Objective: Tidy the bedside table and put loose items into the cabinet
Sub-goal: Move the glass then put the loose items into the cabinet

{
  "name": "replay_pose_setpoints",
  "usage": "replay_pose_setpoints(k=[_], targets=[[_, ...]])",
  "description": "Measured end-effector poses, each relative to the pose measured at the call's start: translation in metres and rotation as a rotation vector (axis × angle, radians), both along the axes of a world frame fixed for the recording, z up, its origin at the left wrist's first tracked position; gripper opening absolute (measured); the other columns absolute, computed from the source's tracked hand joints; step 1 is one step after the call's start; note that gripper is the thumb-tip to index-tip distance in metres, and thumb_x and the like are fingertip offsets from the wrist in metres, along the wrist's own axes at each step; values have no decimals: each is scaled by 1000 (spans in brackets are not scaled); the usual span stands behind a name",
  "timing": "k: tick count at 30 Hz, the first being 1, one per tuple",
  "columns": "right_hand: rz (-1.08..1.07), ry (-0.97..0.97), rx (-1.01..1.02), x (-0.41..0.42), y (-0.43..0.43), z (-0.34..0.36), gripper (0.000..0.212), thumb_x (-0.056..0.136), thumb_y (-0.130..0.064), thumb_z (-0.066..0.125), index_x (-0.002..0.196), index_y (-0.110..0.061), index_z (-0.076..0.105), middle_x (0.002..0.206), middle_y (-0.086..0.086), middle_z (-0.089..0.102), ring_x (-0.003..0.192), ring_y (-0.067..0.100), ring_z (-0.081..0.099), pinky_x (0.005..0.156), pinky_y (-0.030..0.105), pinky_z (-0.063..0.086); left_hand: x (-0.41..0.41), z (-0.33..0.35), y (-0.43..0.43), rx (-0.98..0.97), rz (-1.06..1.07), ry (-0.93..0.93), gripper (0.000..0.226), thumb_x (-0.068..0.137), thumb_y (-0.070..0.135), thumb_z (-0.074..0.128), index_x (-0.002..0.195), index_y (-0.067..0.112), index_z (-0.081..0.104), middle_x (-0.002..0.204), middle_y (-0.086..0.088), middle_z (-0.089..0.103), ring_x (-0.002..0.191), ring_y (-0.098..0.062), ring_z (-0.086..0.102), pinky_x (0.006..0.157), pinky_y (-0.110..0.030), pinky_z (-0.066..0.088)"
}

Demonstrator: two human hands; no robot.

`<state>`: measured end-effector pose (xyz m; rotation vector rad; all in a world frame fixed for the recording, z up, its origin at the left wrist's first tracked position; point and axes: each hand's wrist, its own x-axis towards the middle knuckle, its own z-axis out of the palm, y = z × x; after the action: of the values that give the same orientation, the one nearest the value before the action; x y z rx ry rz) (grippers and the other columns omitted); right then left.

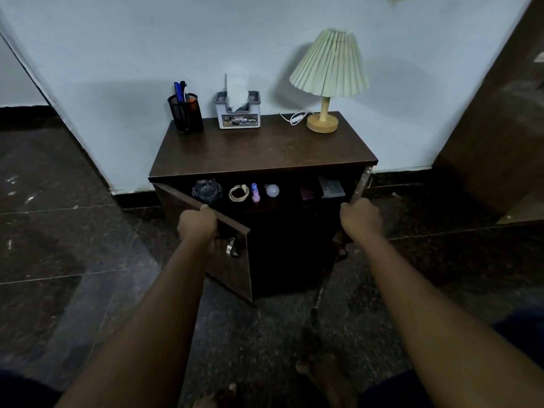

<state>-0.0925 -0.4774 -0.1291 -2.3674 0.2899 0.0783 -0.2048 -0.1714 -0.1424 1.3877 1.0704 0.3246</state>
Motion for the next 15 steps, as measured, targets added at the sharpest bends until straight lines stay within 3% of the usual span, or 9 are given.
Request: replay_pose_setpoints(k=[3,5,8,12,15], targets=[[6,53,223,-3,12,-7,48,102,-45,57,123,-3,63,116,20,67,103,41,66,84,47,57,16,6,-8,-84,36,-42,40,102,32,58,129,2,60,123,-21,65,102,-46,69,73,-70,59],[1,64,344,-6,25,-14,48,101,-49,59,122,-6,63,113,15,67,99,37,66,79,45,54,25,9,-10,-144,41,-60,41,104,29,56,136,4,55,129,-21,62,108,-45,67,82,-71,58],[-56,70,537,-10,50,-25,57,95,-54,67,132,-11,62,122,9,68,109,35,66,90,48,57,34,10,-16,-304,13,-119,37,104,24,52,137,6,55,126,-19,66,107,-43,68,89,-68,56],[41,146,614,-9,84,-43,26,95,-44,71,107,-20,71,100,3,75,91,26,72,87,54,62,42,1,-37,-357,-33,-151,31,100,27,57,124,9,64,112,-16,73,98,-38,74,87,-57,61],[145,132,570,-10,105,-59,25,100,-32,66,122,-21,67,118,2,72,103,23,68,95,49,59,45,-14,-56,-276,-85,-113,22,100,33,59,107,15,72,88,-5,74,77,-20,71,65,-33,58]])
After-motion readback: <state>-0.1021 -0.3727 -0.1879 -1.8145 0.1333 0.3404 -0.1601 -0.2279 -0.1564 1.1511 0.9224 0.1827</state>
